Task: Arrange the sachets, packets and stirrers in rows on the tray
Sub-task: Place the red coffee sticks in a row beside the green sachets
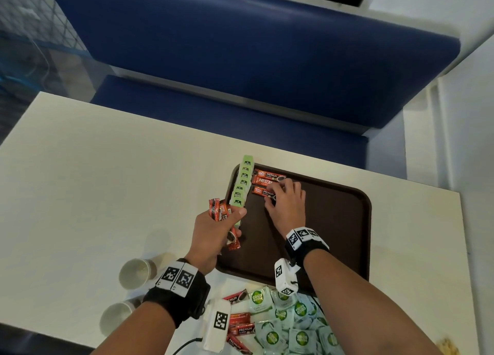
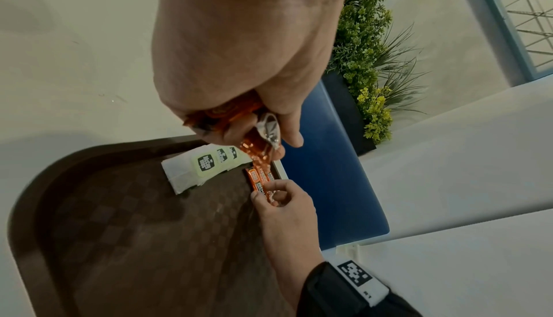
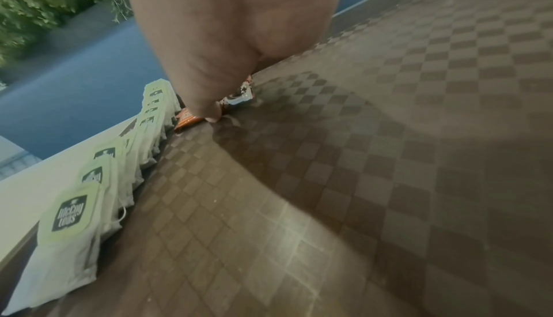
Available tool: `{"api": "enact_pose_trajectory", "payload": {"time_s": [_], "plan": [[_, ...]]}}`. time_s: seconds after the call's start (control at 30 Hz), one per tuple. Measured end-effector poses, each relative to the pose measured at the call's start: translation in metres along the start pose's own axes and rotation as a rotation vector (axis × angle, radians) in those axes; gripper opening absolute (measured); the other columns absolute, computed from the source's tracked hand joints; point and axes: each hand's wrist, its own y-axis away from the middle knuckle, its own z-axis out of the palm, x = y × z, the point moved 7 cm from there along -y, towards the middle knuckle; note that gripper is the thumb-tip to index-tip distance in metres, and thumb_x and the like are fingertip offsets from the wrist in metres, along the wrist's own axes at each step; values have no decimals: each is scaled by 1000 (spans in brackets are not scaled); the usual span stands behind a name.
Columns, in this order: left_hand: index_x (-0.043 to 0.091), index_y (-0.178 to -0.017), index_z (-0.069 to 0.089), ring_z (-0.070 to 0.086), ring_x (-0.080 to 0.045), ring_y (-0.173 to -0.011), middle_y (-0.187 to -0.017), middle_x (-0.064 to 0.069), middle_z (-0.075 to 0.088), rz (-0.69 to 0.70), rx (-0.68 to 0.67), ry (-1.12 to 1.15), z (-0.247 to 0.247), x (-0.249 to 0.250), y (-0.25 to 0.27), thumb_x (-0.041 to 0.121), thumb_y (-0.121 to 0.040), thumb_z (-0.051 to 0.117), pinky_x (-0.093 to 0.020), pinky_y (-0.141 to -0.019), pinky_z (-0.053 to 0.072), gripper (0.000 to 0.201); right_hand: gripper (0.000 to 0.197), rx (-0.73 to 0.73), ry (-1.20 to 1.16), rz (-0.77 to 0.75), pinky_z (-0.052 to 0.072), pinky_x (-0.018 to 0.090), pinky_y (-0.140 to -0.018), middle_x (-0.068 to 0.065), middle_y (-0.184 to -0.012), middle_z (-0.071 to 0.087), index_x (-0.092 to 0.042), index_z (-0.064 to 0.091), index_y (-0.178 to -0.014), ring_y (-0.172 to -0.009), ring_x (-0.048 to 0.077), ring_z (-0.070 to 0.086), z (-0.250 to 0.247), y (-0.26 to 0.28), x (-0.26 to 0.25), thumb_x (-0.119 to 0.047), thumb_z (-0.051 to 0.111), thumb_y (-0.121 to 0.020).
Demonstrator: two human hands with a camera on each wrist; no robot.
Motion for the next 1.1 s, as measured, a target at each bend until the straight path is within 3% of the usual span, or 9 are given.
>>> {"api": "enact_pose_trajectory", "payload": {"time_s": [0.23, 0.5, 0.73, 0.9, 1.0, 1.1], "plan": [[17, -109, 80, 75, -16, -69, -95, -17, 80, 1, -10, -13, 0, 0, -2, 34, -90, 85, -20, -61, 61, 26, 31, 3, 8, -6, 46, 43, -97, 2, -125, 55, -25, 68, -122, -116, 25, 49, 1, -4, 0, -34, 72, -93], [16, -110, 80, 73, -10, -62, -90, -16, 80, -1, -6, -16, -4, -7, -4, 34, -91, 85, -15, -54, 54, 27, 30, -8, 18, -13, 47, 42, -96, 2, -125, 55, -25, 68, -122, -115, 25, 49, 5, -6, 0, -35, 70, -93], [18, -108, 80, 74, -11, -65, -89, -13, 80, 4, -3, -32, -5, -11, -6, 35, -91, 85, -14, -55, 55, 25, 30, -6, 2, -16, 46, 42, -96, 2, -124, 55, -23, 68, -121, -115, 25, 49, 3, -7, -1, -33, 71, -93], [18, -108, 79, 75, -12, -66, -87, -12, 80, 3, -6, -11, -4, -15, -10, 37, -90, 85, -15, -57, 57, 27, 36, -21, -18, -10, 44, 41, -101, 2, -130, 54, -24, 65, -128, -120, 24, 47, 2, -7, -1, -36, 70, -95], [13, -108, 79, 78, -20, -73, -91, -15, 81, 3, 3, 1, -1, -15, -12, 40, -89, 85, -21, -61, 62, 34, 43, -13, -76, 23, 43, 42, -106, 2, -135, 53, -24, 57, -136, -125, 24, 45, -5, -3, -3, -41, 67, -97], [13, -110, 81, 81, -36, -90, -95, -17, 82, -2, -4, 7, 6, -12, -16, 48, -87, 86, -43, -80, 68, 41, 41, 36, -199, 67, 43, 39, -105, -1, -134, 53, -26, 54, -136, -123, 19, 45, -21, 9, -5, -40, 64, -99]]}}
